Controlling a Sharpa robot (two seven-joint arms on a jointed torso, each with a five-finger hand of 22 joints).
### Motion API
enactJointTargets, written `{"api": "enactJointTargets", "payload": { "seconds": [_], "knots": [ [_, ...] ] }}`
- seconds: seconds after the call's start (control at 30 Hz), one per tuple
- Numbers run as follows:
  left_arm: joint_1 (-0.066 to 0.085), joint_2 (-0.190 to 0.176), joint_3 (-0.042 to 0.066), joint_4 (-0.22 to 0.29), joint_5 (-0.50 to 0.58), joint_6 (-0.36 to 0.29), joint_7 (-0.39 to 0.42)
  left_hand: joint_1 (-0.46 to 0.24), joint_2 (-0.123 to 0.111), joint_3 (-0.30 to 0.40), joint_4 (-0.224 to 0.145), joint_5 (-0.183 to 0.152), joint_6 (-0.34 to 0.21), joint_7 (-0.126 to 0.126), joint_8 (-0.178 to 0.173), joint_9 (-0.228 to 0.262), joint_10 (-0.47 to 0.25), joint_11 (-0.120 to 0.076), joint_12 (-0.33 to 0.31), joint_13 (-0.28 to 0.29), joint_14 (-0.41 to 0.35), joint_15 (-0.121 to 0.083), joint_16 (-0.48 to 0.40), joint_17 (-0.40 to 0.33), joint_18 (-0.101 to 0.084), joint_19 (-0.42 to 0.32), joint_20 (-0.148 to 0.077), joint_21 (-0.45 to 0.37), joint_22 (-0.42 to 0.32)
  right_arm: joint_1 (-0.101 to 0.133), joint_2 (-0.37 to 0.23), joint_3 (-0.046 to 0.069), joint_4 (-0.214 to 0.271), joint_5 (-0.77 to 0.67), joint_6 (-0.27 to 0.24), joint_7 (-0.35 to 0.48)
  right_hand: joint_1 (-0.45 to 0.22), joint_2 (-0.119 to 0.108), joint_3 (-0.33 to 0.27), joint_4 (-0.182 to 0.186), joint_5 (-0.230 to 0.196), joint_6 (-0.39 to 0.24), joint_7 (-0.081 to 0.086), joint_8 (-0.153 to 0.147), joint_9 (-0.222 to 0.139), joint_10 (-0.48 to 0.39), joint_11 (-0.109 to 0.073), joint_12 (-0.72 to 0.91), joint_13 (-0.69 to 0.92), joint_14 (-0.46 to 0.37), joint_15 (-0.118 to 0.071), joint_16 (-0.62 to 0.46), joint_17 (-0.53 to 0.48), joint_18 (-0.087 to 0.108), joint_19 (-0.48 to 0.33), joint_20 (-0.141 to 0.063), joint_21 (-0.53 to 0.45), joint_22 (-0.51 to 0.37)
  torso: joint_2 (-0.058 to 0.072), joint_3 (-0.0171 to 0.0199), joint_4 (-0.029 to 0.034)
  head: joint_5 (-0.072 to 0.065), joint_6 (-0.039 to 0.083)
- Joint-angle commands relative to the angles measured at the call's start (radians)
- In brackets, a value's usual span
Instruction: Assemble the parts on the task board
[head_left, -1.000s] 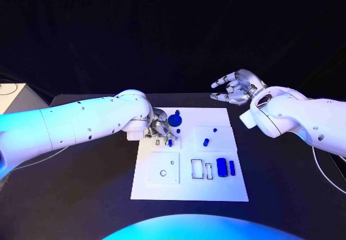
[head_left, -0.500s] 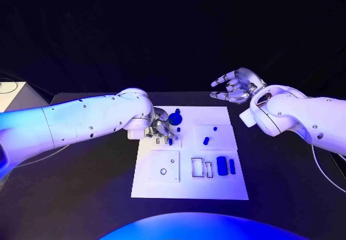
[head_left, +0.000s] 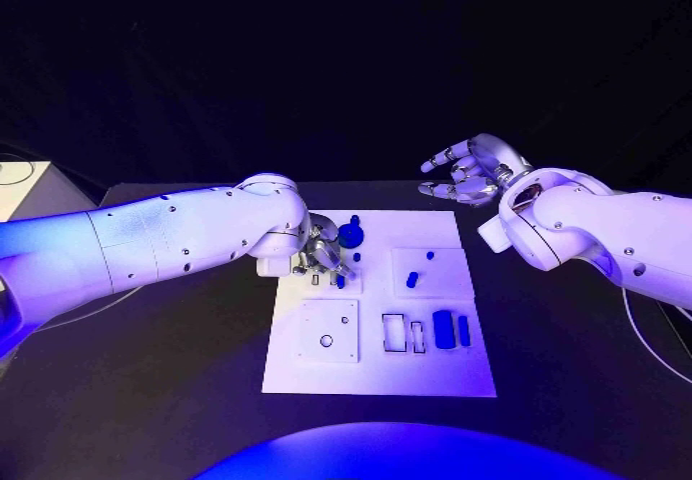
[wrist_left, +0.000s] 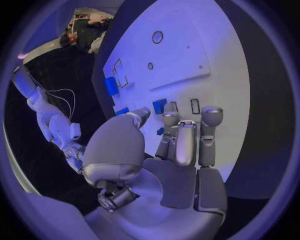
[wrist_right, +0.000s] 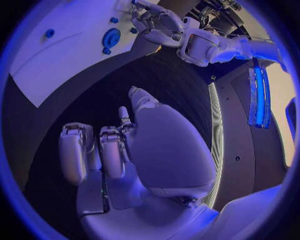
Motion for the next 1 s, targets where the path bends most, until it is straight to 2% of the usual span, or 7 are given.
{"api": "enactJointTargets", "payload": {
  "seconds": [0.03, 0.4, 0.63, 0.67, 0.8, 0.9, 1.0],
  "knots": [
    [0.0, 0.005, 0.0, -0.006, 0.021, 0.023, 0.001, 0.016, 0.004, 0.011, -0.001, 0.001, -0.004, -0.001, 0.003, 0.005, -0.005, -0.001, 0.001, 0.001, 0.005, 0.003, 0.009, 0.005, -0.015, -0.005, 0.003, 0.007, 0.003, -0.001, 0.001, 0.0, 0.0, 0.0, 0.013, 0.002, -0.003, -0.003, 0.005, 0.002, -0.002, -0.007, 0.0, 0.006, 0.001, -0.007, 0.001, -0.003, 0.139, 0.1, -0.001, -0.002, 0.249, 0.018, 0.035, 0.0, -0.003, 0.174, 0.0, 0.0004, 0.0002, 0.0, -0.003],
    [0.0, 0.008, -0.001, -0.014, 0.028, 0.045, 0.001, 0.032, 0.012, 0.023, -0.004, 0.001, -0.004, -0.002, 0.002, 0.01, -0.007, -0.002, 0.0, -0.002, 0.006, 0.002, 0.01, 0.007, -0.015, -0.005, 0.003, 0.009, 0.006, -0.003, 0.003, 0.0, 0.001, 0.0, 0.019, 0.002, -0.005, -0.002, 0.008, 0.003, -0.003, -0.007, 0.0, 0.008, 0.001, -0.006, 0.001, -0.002, 0.14, 0.1, -0.001, -0.002, 0.249, 0.018, 0.036, 0.0, -0.003, 0.174, -0.001, 0.0004, 0.0003, 0.001, -0.008],
    [0.0, 0.009, -0.001, -0.015, 0.033, 0.053, 0.001, 0.084, 0.025, 0.069, -0.027, -0.001, -0.005, -0.007, -0.002, 0.02, -0.007, -0.007, 0.001, -0.002, 0.006, -0.001, 0.013, 0.011, -0.015, -0.006, 0.002, 0.013, 0.01, -0.004, 0.003, 0.0, 0.001, 0.0, 0.022, 0.002, -0.005, -0.002, 0.008, 0.003, -0.003, -0.007, 0.0, 0.008, 0.001, -0.006, 0.001, -0.002, 0.14, 0.1, -0.001, -0.002, 0.249, 0.018, 0.036, 0.0, -0.003, 0.174, -0.001, 0.0007, 0.0006, 0.0, -0.01],
    [0.0, 0.009, -0.001, -0.016, 0.034, 0.053, 0.002, 0.129, 0.031, 0.116, -0.062, -0.002, -0.009, -0.011, -0.005, 0.025, -0.01, -0.011, -0.001, -0.004, 0.006, -0.005, 0.013, 0.013, -0.015, -0.007, 0.0, 0.013, 0.01, -0.005, 0.003, 0.0, 0.001, 0.0, 0.023, 0.002, -0.005, -0.002, 0.008, 0.003, -0.003, -0.007, 0.0, 0.008, 0.001, -0.006, 0.001, -0.002, 0.14, 0.1, -0.001, -0.002, 0.249, 0.018, 0.036, 0.0, -0.003, 0.174, -0.001, 0.001, 0.0007, 0.0, -0.01],
    [-0.001, 0.009, -0.001, -0.015, 0.04, 0.054, 0.003, 0.14, 0.023, 0.171, -0.087, -0.003, -0.01, -0.01, -0.008, 0.034, -0.01, -0.01, -0.002, -0.007, 0.006, -0.005, 0.013, 0.013, -0.016, -0.007, -0.001, 0.016, 0.014, -0.006, 0.003, 0.0, 0.001, 0.001, 0.024, 0.002, -0.007, -0.002, 0.01, 0.004, -0.003, -0.007, -0.001, 0.009, 0.001, -0.006, 0.001, -0.003, 0.139, 0.1, -0.001, -0.002, 0.249, 0.018, 0.035, 0.0, -0.003, 0.174, -0.001, 0.0011, 0.001, 0.0, -0.011],
    [-0.001, 0.009, -0.001, -0.015, 0.046, 0.05, 0.005, 0.148, 0.015, 0.233, -0.121, -0.004, -0.013, -0.009, -0.01, 0.043, -0.013, -0.011, -0.009, -0.016, 0.006, -0.005, 0.013, 0.014, -0.015, -0.009, -0.002, 0.017, 0.015, -0.007, 0.004, 0.0, 0.0, 0.001, 0.025, 0.002, -0.007, -0.002, 0.01, 0.004, -0.003, -0.007, -0.001, 0.009, 0.001, -0.006, 0.001, -0.003, 0.139, 0.1, -0.001, -0.002, 0.249, 0.018, 0.035, 0.0, -0.003, 0.174, -0.001, 0.0011, 0.001, 0.0, -0.011],
    [-0.001, 0.007, -0.001, -0.013, 0.052, 0.039, 0.008, 0.141, -0.001, 0.333, -0.175, -0.005, -0.019, -0.006, -0.007, 0.063, -0.015, -0.008, -0.022, -0.032, 0.007, -0.004, 0.015, 0.017, -0.016, -0.009, -0.003, 0.023, 0.02, -0.008, 0.004, 0.0, 0.0, 0.001, 0.026, 0.002, -0.007, -0.002, 0.01, 0.004, -0.003, -0.007, -0.001, 0.009, 0.001, -0.006, 0.001, -0.003, 0.139, 0.1, -0.001, -0.002, 0.249, 0.018, 0.035, 0.0, -0.003, 0.174, -0.001, 0.0008, 0.0008, 0.001, -0.011]
  ]
}}
